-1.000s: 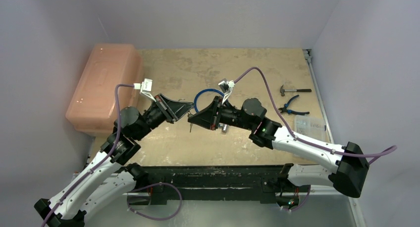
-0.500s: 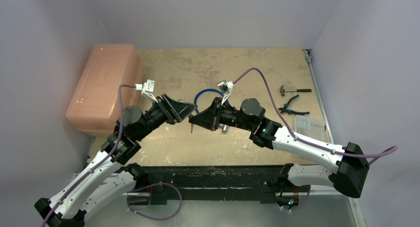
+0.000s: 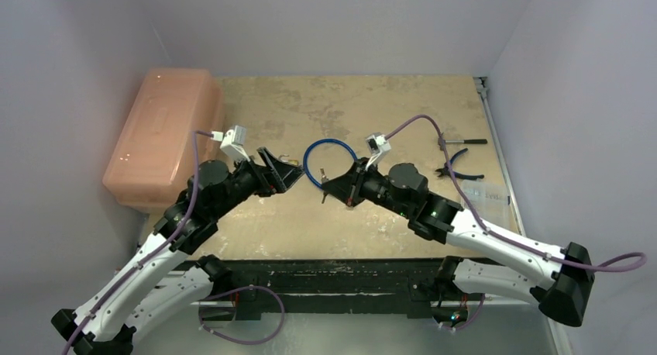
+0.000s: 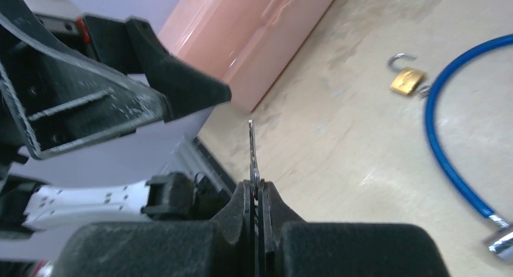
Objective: Unlock with the key
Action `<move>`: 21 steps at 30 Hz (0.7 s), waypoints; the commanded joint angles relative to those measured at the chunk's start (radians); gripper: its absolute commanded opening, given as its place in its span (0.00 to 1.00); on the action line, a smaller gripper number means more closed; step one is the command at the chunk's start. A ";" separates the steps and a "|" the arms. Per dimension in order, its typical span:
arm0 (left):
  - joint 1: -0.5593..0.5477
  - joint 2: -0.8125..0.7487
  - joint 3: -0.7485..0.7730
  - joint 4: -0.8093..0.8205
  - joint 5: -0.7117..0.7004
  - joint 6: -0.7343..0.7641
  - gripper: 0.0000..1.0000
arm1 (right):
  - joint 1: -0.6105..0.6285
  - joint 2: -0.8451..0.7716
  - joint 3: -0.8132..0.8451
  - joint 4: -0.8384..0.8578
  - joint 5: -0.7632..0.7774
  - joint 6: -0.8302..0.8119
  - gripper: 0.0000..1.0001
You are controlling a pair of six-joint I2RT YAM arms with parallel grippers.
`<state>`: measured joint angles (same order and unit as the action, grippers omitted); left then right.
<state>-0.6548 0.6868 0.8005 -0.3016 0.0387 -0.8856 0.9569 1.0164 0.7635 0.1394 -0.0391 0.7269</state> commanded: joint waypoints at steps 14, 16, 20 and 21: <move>-0.130 0.321 0.026 -0.017 -0.118 0.042 0.94 | -0.003 -0.330 0.017 -0.381 0.443 -0.079 0.00; -0.158 0.367 0.037 -0.008 -0.141 0.042 0.93 | -0.003 -0.371 0.016 -0.419 0.467 -0.073 0.00; -0.208 0.466 0.064 0.004 -0.181 0.042 0.91 | -0.003 -0.436 0.017 -0.479 0.501 -0.068 0.00; -0.223 0.501 0.074 0.005 -0.196 0.040 0.91 | -0.003 -0.449 0.018 -0.492 0.509 -0.067 0.00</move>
<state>-0.8337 1.1110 0.8051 -0.3447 -0.0837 -0.8673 0.9562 0.6121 0.7635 -0.2836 0.3889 0.6586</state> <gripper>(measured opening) 0.916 0.038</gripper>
